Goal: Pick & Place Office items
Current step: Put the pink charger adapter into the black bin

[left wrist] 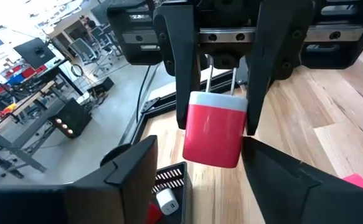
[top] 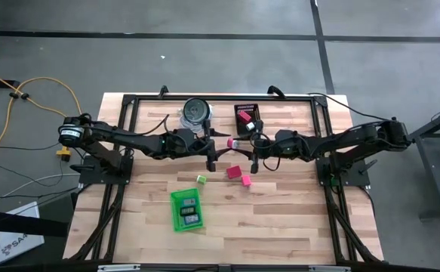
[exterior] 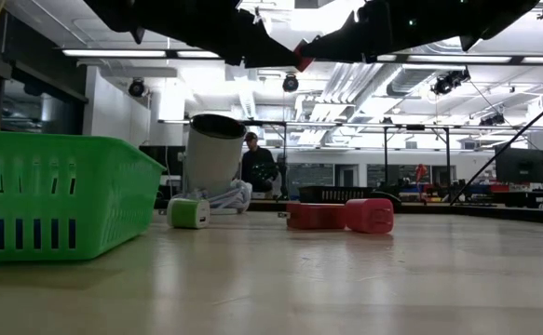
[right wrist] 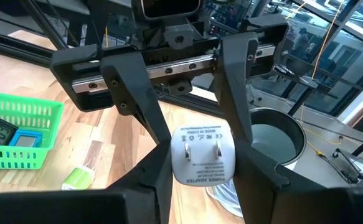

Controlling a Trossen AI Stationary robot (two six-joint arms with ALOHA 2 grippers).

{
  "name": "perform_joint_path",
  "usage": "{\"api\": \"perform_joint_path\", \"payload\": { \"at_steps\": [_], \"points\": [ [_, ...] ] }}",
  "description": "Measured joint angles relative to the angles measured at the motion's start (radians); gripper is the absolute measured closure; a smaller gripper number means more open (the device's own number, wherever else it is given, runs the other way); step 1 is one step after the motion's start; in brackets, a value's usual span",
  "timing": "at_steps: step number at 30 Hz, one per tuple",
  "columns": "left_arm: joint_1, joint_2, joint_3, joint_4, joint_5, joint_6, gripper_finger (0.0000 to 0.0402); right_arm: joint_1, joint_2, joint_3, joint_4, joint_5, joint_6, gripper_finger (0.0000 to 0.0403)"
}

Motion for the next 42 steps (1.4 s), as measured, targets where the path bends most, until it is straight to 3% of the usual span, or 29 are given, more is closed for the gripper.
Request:
{"api": "perform_joint_path", "payload": {
  "at_steps": [9, 14, 18, 23, 29, 32, 35, 42],
  "points": [
    [-0.008, 0.0, 0.0, 0.0, 0.0, 0.001, 0.0152, 0.0, 0.0, 0.0, -0.007, 0.015, 0.015, 0.0282],
    [-0.038, 0.0, 0.0, -0.006, -0.016, 0.018, 0.0151, 0.0, 0.0, 0.0, -0.079, 0.122, 0.082, 0.0282],
    [-0.07, -0.001, 0.0, -0.029, -0.097, 0.035, 0.0151, -0.008, 0.0, 0.0, -0.136, 0.226, 0.161, 0.0282],
    [-0.107, -0.002, 0.0, -0.063, -0.116, 0.027, 0.0151, -0.074, 0.0, 0.0, -0.226, 0.32, 0.3, 0.0282],
    [-0.147, -0.002, 0.0, -0.071, -0.116, 0.026, 0.0151, -0.186, 0.024, 0.0, -0.287, 0.315, 0.448, 0.0282],
    [-0.158, -0.001, 0.0, -0.071, -0.116, 0.026, 0.0151, -0.238, 0.069, 0.0, -0.279, 0.24, 0.457, 0.0282],
    [-0.162, -0.001, 0.0, -0.071, -0.116, 0.023, 0.0151, -0.268, 0.146, 0.001, -0.227, 0.191, 0.485, 0.0282],
    [-0.162, -0.001, 0.0, -0.071, -0.117, 0.023, 0.0151, -0.291, 0.265, 0.0, -0.164, 0.187, 0.524, 0.0282]
  ]
}}
